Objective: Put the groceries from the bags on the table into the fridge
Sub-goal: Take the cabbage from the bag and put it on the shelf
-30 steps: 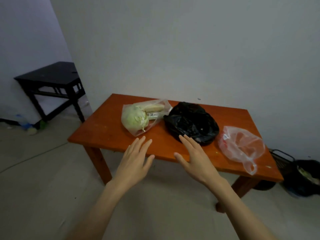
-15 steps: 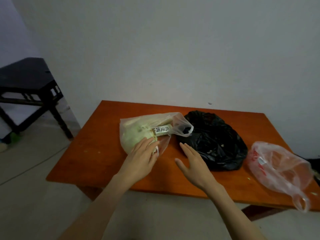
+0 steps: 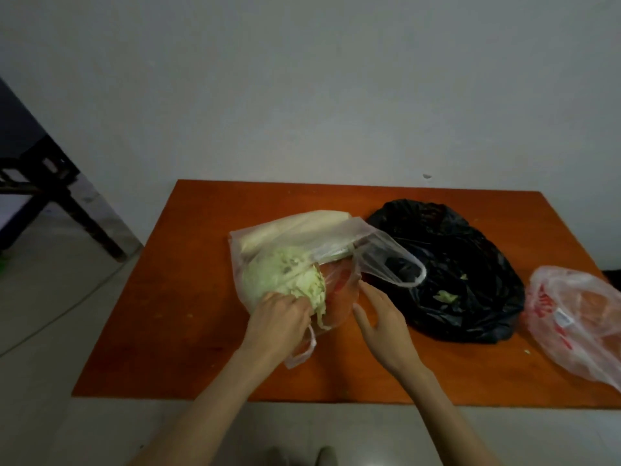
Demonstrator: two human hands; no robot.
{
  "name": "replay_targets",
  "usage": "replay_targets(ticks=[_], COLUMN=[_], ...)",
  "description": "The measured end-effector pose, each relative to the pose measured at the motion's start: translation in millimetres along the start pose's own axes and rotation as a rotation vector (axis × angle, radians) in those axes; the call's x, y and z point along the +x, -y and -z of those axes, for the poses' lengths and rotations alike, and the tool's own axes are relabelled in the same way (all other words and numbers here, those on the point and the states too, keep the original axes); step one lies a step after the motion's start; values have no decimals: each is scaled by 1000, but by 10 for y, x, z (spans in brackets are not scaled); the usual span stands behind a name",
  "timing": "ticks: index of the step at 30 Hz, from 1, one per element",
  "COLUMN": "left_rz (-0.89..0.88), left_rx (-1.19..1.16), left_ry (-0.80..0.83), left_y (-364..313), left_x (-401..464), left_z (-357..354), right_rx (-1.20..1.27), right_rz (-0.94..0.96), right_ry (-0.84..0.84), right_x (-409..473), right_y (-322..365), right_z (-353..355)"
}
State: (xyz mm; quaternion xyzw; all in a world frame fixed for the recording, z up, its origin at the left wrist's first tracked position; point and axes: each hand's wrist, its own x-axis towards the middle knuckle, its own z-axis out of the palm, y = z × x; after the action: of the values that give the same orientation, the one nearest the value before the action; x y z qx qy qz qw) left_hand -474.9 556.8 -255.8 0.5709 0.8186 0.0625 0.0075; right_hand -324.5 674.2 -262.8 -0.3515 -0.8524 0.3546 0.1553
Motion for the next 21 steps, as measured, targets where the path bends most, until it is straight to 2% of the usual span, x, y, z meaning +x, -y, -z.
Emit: replay_targets(ticks=[4, 7, 11, 14, 17, 21], left_rz=[122, 214, 334, 402, 413, 424], left_rx=[-10, -1, 51, -19, -88, -88], left_ry=[-101, -131, 49, 166, 270, 303], left_y=[271, 404, 557, 740, 973, 1193], left_x=[-76, -36, 49, 159, 329, 471], left_z=[-55, -72, -65, -105, -175, -340], right_rx=[-27, -160, -297, -261, -253, -328], right_rz=[55, 206, 238, 187, 172, 181], right_ry=[-97, -104, 73, 192, 226, 222], right_x=[247, 476, 779, 1004, 1266, 1517], right_y=[96, 196, 208, 219, 273, 299], right_z=[-137, -221, -328, -384, -426, -508])
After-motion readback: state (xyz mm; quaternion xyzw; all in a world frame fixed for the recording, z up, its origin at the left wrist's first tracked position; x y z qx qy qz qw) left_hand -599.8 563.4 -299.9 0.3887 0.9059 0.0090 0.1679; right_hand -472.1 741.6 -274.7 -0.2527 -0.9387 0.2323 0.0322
